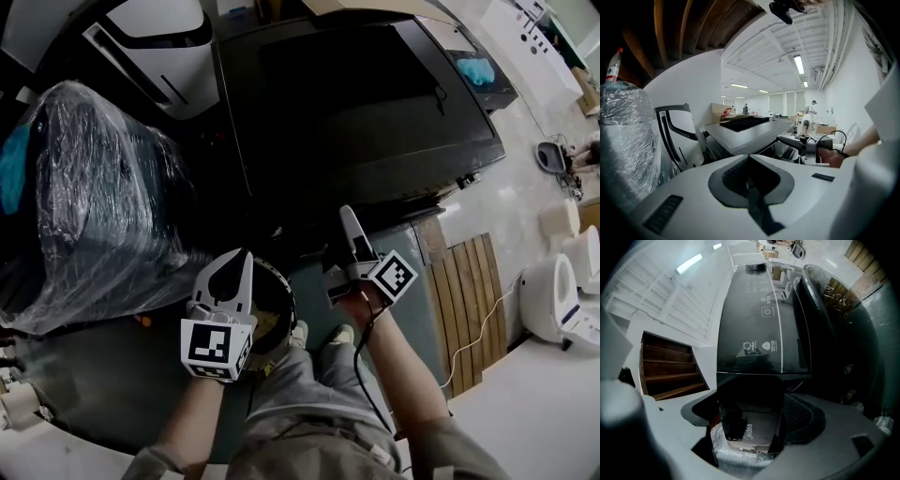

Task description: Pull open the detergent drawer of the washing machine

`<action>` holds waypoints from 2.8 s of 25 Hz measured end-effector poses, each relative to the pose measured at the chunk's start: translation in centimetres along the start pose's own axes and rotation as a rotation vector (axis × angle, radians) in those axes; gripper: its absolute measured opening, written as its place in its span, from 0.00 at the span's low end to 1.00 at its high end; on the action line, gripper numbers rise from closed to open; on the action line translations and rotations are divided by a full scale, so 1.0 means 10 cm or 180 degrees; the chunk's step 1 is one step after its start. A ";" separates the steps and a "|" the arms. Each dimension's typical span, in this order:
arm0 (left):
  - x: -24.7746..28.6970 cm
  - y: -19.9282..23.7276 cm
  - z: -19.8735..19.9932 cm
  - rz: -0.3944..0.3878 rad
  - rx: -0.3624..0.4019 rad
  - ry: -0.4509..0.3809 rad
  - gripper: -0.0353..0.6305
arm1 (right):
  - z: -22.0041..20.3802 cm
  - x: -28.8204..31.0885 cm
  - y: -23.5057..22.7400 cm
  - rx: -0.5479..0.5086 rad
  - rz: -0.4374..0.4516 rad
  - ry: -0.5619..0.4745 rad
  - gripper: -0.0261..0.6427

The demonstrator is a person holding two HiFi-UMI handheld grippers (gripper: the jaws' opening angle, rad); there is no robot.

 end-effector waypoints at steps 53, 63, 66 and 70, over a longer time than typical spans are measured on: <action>-0.82 -0.26 0.33 -0.0237 0.0072 0.0135 0.08 | -0.19 -1.63 0.22 -0.0707 -0.0711 0.0033 0.62; -0.97 -0.24 0.75 -0.0249 0.0292 0.0002 0.08 | 0.18 -1.71 1.34 -0.2674 -0.0795 0.0088 0.39; -1.00 -0.18 0.92 -0.0204 0.0269 -0.0126 0.08 | 0.17 -1.68 1.71 -0.3344 -0.0774 0.0139 0.34; -1.06 -0.14 1.16 -0.0181 0.0309 -0.0238 0.08 | 0.08 -1.67 2.19 -0.3905 -0.0660 0.0145 0.24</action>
Point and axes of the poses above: the fingertips, and each gripper's own axes: x forward along the fingers, y to its left, z out of its top, the point moved 2 cm from there along -x, backward along the fingers, and after that the axes turned 5 degrees about x, right-handed, at the moved point
